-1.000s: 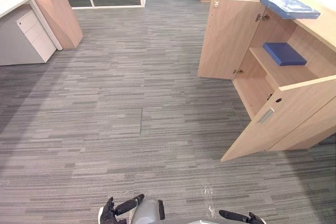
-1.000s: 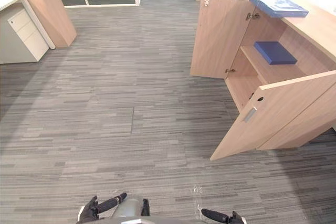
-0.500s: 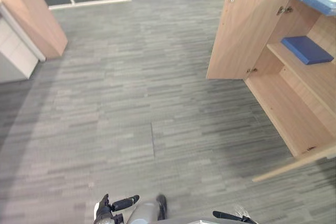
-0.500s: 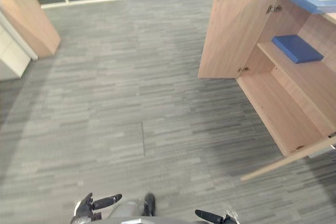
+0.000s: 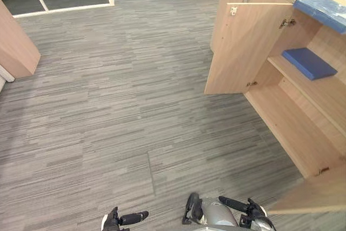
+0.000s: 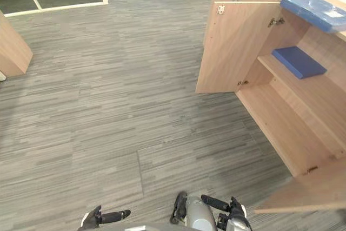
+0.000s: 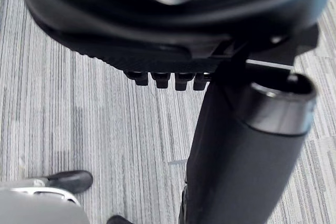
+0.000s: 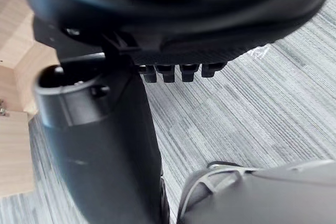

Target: Walk over to the cabinet, pick up the folder, carry it to the office cabinet, place the folder inside the office cabinet, then close the office cabinet door

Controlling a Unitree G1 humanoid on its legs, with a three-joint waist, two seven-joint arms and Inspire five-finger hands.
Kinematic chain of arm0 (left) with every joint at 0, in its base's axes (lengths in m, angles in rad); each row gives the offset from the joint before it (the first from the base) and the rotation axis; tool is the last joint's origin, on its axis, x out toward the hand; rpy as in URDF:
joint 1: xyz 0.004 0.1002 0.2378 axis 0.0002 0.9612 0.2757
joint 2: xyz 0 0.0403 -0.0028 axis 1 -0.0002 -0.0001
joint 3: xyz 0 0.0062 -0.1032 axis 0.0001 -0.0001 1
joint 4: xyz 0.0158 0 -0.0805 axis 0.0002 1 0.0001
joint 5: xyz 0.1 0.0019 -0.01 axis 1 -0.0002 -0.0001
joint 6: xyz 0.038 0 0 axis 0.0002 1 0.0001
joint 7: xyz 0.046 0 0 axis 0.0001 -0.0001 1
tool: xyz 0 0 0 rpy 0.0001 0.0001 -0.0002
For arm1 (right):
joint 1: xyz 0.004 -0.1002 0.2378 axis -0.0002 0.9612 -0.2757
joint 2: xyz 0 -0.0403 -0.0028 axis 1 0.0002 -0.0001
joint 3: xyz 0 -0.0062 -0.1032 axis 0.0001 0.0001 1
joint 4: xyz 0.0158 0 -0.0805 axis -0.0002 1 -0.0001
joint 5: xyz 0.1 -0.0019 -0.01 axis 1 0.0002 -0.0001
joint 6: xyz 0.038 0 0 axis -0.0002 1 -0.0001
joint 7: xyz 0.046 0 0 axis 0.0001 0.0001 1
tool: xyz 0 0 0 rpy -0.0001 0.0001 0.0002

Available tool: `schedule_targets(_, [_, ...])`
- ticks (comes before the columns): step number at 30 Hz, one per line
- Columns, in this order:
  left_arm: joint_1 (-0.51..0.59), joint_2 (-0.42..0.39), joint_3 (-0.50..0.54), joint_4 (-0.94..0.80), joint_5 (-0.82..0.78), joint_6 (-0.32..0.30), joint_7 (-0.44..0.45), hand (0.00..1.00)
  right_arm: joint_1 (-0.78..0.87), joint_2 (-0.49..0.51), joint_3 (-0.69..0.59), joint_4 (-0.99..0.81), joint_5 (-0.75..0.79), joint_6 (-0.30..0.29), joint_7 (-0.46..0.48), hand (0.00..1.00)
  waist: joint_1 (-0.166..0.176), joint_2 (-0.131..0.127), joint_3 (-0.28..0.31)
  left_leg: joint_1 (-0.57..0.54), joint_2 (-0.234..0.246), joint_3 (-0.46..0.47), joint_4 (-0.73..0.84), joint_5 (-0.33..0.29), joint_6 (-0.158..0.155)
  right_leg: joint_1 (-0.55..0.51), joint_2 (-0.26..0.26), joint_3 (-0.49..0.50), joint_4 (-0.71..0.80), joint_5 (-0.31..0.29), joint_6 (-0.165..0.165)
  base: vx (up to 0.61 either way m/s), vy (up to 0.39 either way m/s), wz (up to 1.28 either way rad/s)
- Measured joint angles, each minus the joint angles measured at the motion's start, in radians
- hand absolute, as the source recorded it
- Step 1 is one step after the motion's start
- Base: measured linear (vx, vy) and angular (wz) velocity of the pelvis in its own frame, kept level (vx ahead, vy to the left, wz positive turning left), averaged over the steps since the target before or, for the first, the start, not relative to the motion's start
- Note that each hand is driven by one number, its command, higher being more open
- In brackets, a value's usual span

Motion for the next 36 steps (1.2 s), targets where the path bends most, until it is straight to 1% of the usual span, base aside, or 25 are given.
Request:
schedule_targets(1, [0.001, -0.010, 0.018, 0.000, 0.000, 0.004, -0.002, 1.00, 0.001, 0.000, -0.005, 0.001, -0.002, 0.000, -0.003, 1.00, -0.001, 0.008, -0.004, -0.009, 0.021, 0.004, 0.040, -0.007, -0.013, 0.022, 0.029, -0.002, -0.026, -0.011, -0.004, 0.42, -0.197, -0.27])
schedule_targets(2, [0.002, -0.024, 0.051, -0.001, -0.001, 0.007, -0.001, 1.00, 0.003, 0.003, -0.026, 0.001, -0.002, 0.001, -0.006, 1.00, -0.005, 0.020, -0.010, -0.042, 0.053, 0.009, 0.155, -0.026, -0.046, 0.061, 0.069, 0.005, -0.077, -0.019, -0.003, 0.65, -0.295, -0.47])
schedule_targets(3, [0.008, -0.038, 0.112, -0.008, -0.002, 0.010, -0.001, 1.00, 0.010, 0.009, -0.043, -0.004, -0.001, 0.004, -0.008, 1.00, -0.009, 0.023, -0.013, -0.107, 0.084, 0.019, 0.369, -0.032, -0.054, 0.121, 0.104, 0.028, -0.134, -0.019, -0.003, 0.55, -0.232, -0.53])
schedule_targets(4, [0.015, -0.050, 0.145, -0.017, -0.004, 0.011, 0.000, 1.00, 0.020, 0.009, -0.045, -0.015, 0.002, 0.005, -0.008, 1.00, -0.010, 0.032, -0.014, -0.153, 0.111, 0.028, 0.515, -0.022, -0.047, 0.157, 0.125, 0.043, -0.167, -0.019, -0.003, 0.64, -0.218, -0.72])
schedule_targets(5, [0.031, -0.083, 0.199, -0.034, -0.022, 0.011, 0.002, 1.00, 0.046, 0.004, -0.044, -0.044, 0.018, 0.004, -0.009, 1.00, -0.006, 0.064, -0.024, -0.258, 0.183, 0.030, 0.807, 0.065, -0.016, 0.221, 0.172, 0.082, -0.219, -0.024, -0.011, 0.50, -0.080, -0.99])
schedule_targets(6, [0.047, -0.098, 0.228, -0.044, -0.046, 0.010, 0.004, 1.00, 0.056, -0.001, -0.045, -0.052, 0.031, 0.003, -0.013, 1.00, 0.006, 0.085, -0.032, -0.352, 0.249, 0.030, 1.036, 0.083, -0.001, 0.274, 0.211, 0.135, -0.243, -0.036, -0.023, 0.49, -0.040, -1.10])
schedule_targets(7, [0.053, -0.100, 0.239, -0.047, -0.058, 0.010, 0.002, 1.00, 0.054, 0.000, -0.045, -0.049, 0.031, 0.004, -0.014, 1.00, 0.010, 0.086, -0.031, -0.384, 0.268, 0.028, 1.116, 0.080, -0.001, 0.306, 0.220, 0.161, -0.253, -0.042, -0.026, 0.49, 0.003, -1.22])
schedule_targets(9, [0.065, -0.099, 0.254, -0.070, -0.104, 0.006, 0.002, 1.00, 0.051, 0.015, -0.034, -0.026, 0.029, 0.004, -0.014, 1.00, 0.032, 0.048, -0.025, -0.508, 0.280, 0.013, 1.227, 0.048, 0.012, 0.423, 0.213, 0.266, -0.317, -0.047, -0.025, 0.52, 0.013, -1.18])
schedule_targets(12, [0.063, -0.106, 0.250, -0.110, -0.111, -0.008, 0.001, 1.00, 0.037, 0.027, -0.034, -0.008, 0.027, 0.016, -0.020, 1.00, 0.051, 0.041, -0.024, -0.640, 0.251, -0.041, 1.110, -0.001, 0.005, 0.477, 0.193, 0.358, -0.350, -0.058, -0.005, 0.37, 0.066, -0.98])
schedule_targets(13, [0.061, -0.107, 0.250, -0.119, -0.121, -0.013, 0.003, 1.00, 0.020, 0.037, -0.043, 0.009, 0.027, 0.021, -0.021, 1.00, 0.058, 0.030, -0.015, -0.664, 0.215, -0.083, 0.956, -0.025, -0.016, 0.503, 0.167, 0.400, -0.352, -0.068, 0.019, 0.47, 0.214, -1.18])
schedule_targets(14, [0.061, -0.104, 0.250, -0.119, -0.127, -0.015, 0.009, 1.00, 0.019, 0.045, -0.045, 0.017, 0.027, 0.024, -0.022, 1.00, 0.062, 0.019, -0.014, -0.668, 0.166, -0.148, 0.745, -0.025, -0.024, 0.518, 0.135, 0.442, -0.352, -0.083, 0.045, 0.48, 0.238, -1.30])
schedule_targets(15, [0.061, -0.105, 0.250, -0.118, -0.141, -0.019, 0.019, 1.00, 0.022, 0.048, -0.041, 0.013, 0.027, 0.024, -0.022, 1.00, 0.066, 0.017, -0.013, -0.670, 0.143, -0.208, 0.598, -0.010, -0.034, 0.531, 0.114, 0.467, -0.357, -0.095, 0.066, 0.49, 0.286, -1.22])
schedule_targets(16, [0.064, -0.110, 0.251, -0.117, -0.150, -0.018, 0.030, 1.00, 0.025, 0.048, -0.029, 0.002, 0.027, 0.022, -0.023, 1.00, 0.069, 0.019, -0.013, -0.672, 0.133, -0.290, 0.443, 0.019, -0.049, 0.548, 0.092, 0.501, -0.362, -0.112, 0.094, 0.35, 0.231, -0.95])
schedule_targets(18, [0.071, -0.118, 0.256, -0.116, -0.162, -0.019, 0.045, 1.00, 0.044, 0.047, -0.016, -0.011, 0.027, 0.018, -0.025, 1.00, 0.075, 0.027, -0.018, -0.669, 0.137, -0.405, 0.319, 0.056, -0.070, 0.571, 0.070, 0.533, -0.360, -0.142, 0.145, 0.47, 0.363, -0.87])
schedule_targets(20, [0.084, -0.119, 0.260, -0.098, -0.176, -0.014, 0.051, 1.00, 0.060, 0.048, -0.001, -0.012, 0.026, 0.009, -0.028, 1.00, 0.088, 0.032, -0.044, -0.676, 0.136, -0.403, 0.372, 0.226, -0.121, 0.576, 0.037, 0.585, -0.329, -0.168, 0.188, 0.54, 0.456, -0.89])
schedule_targets(21, [0.082, -0.107, 0.260, -0.098, -0.179, -0.014, 0.052, 1.00, 0.060, 0.060, 0.010, -0.012, 0.026, 0.010, -0.028, 1.00, 0.088, 0.011, -0.048, -0.680, 0.128, -0.374, 0.396, 0.202, -0.113, 0.567, 0.014, 0.594, -0.312, -0.167, 0.191, 0.46, 0.402, -0.94])
schedule_targets(23, [0.080, -0.087, 0.270, -0.096, -0.178, -0.016, 0.058, 1.00, 0.063, 0.092, 0.003, -0.023, 0.026, 0.013, -0.021, 1.00, 0.089, -0.037, -0.082, -0.666, 0.119, -0.259, 0.443, 0.137, -0.070, 0.485, -0.057, 0.614, -0.210, -0.139, 0.235, 0.39, 0.367, -1.15])
schedule_targets(25, [0.083, -0.090, 0.290, -0.096, -0.179, -0.011, 0.059, 1.00, 0.062, 0.100, 0.002, -0.036, 0.025, 0.015, -0.016, 1.00, 0.102, -0.046, -0.088, -0.620, 0.119, -0.163, 0.445, 0.105, -0.044, 0.408, -0.105, 0.609, -0.065, -0.135, 0.228, 0.25, 0.322, -1.45])
schedule_targets(26, [0.082, -0.091, 0.289, -0.095, -0.179, -0.010, 0.059, 1.00, 0.060, 0.085, 0.002, -0.041, 0.023, 0.016, -0.010, 1.00, 0.104, -0.042, -0.086, -0.568, 0.118, -0.091, 0.428, 0.093, -0.026, 0.335, -0.149, 0.577, 0.069, -0.112, 0.190, 0.22, 0.422, -1.87])
schedule_targets(27, [0.085, -0.092, 0.288, -0.091, -0.178, -0.012, 0.059, 1.00, 0.057, 0.074, 0.002, -0.041, 0.017, 0.016, 0.000, 1.00, 0.105, -0.029, -0.090, -0.513, 0.117, -0.023, 0.398, 0.085, -0.012, 0.277, -0.205, 0.492, 0.170, -0.087, 0.137, 0.18, 0.411, -1.59])
schedule_targets(29, [0.079, -0.093, 0.274, -0.075, -0.178, -0.020, 0.060, 1.00, 0.045, 0.056, 0.003, -0.034, -0.011, 0.016, 0.003, 1.00, 0.095, -0.011, -0.092, -0.437, 0.114, 0.045, 0.334, 0.079, 0.002, 0.232, -0.262, 0.323, 0.212, -0.074, 0.109, 0.07, 0.239, -1.20])
schedule_targets(31, [0.063, -0.079, 0.235, -0.066, -0.176, -0.024, 0.059, 1.00, 0.028, 0.048, 0.006, -0.015, -0.012, 0.011, 0.003, 1.00, 0.070, -0.003, -0.091, -0.386, 0.121, 0.075, 0.269, 0.085, 0.015, 0.213, -0.229, 0.243, 0.172, -0.098, 0.143, 0.02, 0.095, -0.77])
schedule_targets(32, [0.051, -0.075, 0.204, -0.057, -0.175, -0.031, 0.057, 1.00, 0.020, 0.037, 0.009, 0.004, -0.011, 0.009, 0.004, 1.00, 0.068, 0.005, -0.088, -0.358, 0.126, 0.085, 0.235, 0.082, 0.020, 0.200, -0.187, 0.215, 0.120, -0.117, 0.174, 0.01, -0.012, -0.63])
schedule_targets(33, [0.047, -0.073, 0.187, -0.048, -0.175, -0.032, 0.049, 1.00, 0.023, 0.029, 0.022, 0.012, -0.008, 0.008, 0.003, 1.00, 0.065, 0.012, -0.088, -0.346, 0.134, 0.085, 0.216, 0.077, 0.012, 0.180, -0.133, 0.213, 0.051, -0.122, 0.183, 0.02, -0.037, -0.63])
schedule_targets(36, [0.032, -0.074, 0.192, -0.032, -0.175, -0.032, 0.047, 1.00, 0.029, 0.028, 0.018, 0.008, 0.029, 0.002, -0.003, 1.00, 0.048, 0.001, -0.082, -0.317, 0.136, 0.064, 0.176, 0.081, -0.002, 0.185, -0.069, 0.212, -0.061, -0.100, 0.177, 0.07, -0.160, -0.16])
